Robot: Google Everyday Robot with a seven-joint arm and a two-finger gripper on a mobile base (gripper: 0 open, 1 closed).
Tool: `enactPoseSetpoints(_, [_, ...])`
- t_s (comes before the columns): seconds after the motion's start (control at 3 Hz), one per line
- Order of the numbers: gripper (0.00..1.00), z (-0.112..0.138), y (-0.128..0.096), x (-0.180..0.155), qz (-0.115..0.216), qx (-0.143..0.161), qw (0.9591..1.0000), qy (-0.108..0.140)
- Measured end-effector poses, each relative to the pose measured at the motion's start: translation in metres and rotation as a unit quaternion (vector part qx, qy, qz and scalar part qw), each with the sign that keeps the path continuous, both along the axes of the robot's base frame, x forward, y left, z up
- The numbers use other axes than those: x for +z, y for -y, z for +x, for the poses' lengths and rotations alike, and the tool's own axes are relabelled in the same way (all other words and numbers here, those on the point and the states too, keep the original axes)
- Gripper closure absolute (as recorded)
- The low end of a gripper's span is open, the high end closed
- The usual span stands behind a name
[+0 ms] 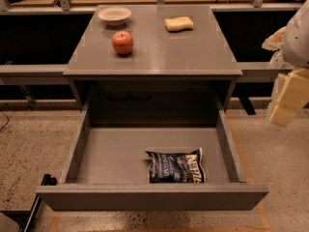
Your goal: Pick blue chip bag from top drawer and place on counter
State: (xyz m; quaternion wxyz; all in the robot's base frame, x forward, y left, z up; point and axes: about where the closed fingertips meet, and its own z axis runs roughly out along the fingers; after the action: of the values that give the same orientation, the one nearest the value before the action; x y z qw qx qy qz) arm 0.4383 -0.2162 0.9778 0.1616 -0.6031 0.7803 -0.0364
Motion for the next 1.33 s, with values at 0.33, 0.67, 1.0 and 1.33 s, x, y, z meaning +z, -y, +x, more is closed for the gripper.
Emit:
enactPoseSetpoints(0.33, [0.0,0.0,0.0,0.0,0.0,0.0,1.0,0.0])
enactPoseSetpoints(0.67, [0.0,-0.002,-0.007,-0.014,0.024,-0.029,0.9993,0.001])
enactPoseSetpoints(1.0, [0.0,-0.005,-0.028,-0.049,0.054,-0.062,0.9966,-0.008])
enactPoseSetpoints(1.33, [0.0,-0.005,-0.028,-0.049,0.054,-0.062,0.9966,-0.008])
